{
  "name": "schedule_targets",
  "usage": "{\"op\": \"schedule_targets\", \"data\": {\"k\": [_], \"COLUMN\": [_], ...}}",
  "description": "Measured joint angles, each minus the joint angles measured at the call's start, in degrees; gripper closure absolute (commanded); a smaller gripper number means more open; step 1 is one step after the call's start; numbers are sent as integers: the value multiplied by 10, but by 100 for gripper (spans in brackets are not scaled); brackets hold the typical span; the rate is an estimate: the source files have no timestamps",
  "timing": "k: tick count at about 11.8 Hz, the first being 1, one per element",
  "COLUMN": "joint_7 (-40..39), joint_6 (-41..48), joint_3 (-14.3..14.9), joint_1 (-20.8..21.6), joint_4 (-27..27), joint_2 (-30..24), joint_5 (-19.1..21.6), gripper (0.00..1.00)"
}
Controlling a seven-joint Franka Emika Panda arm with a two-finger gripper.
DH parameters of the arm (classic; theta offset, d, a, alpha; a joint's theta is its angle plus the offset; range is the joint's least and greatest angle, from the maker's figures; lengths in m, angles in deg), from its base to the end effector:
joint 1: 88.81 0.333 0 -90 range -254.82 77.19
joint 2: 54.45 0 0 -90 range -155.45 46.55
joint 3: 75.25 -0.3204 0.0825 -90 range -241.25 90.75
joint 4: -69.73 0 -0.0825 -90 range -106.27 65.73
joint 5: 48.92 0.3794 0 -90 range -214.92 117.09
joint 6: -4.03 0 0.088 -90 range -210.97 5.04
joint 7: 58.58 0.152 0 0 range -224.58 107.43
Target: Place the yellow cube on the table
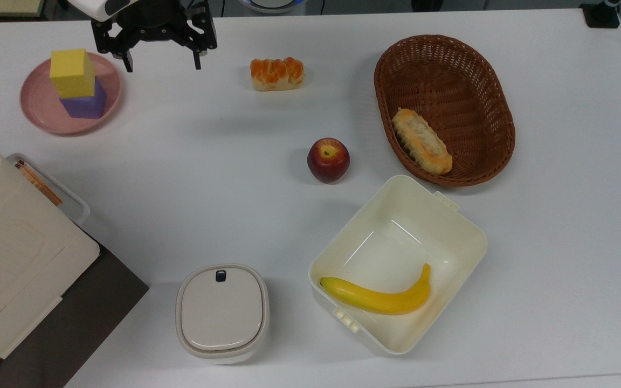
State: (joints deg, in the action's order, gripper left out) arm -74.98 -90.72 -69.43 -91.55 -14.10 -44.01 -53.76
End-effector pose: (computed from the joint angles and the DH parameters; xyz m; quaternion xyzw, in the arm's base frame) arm 0.6049 -0.0985 0.5372 0.9960 0.0724 -0.0065 0.0511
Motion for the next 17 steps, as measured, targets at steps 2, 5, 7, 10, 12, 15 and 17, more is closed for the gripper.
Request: {"op": "schedule_targets", "data": {"k": [2,5,7,10,12,15,17], "joint_7": [0,0,0,-33,-65,-148,-198], "joint_6": [0,0,0,10,17,18,18], "joint_3": [1,3,5,5,6,7,8], "joint_1": [0,-1,-4,-47,-87,-145,-188], "joint_4": [0,0,1,-21,-56,-117,-140], "joint_2": [0,-1,-5,-35,-74,-118,-122], "joint_5": [0,0,0,0,0,0,0], "gripper": [0,0,0,0,0,0,0]}}
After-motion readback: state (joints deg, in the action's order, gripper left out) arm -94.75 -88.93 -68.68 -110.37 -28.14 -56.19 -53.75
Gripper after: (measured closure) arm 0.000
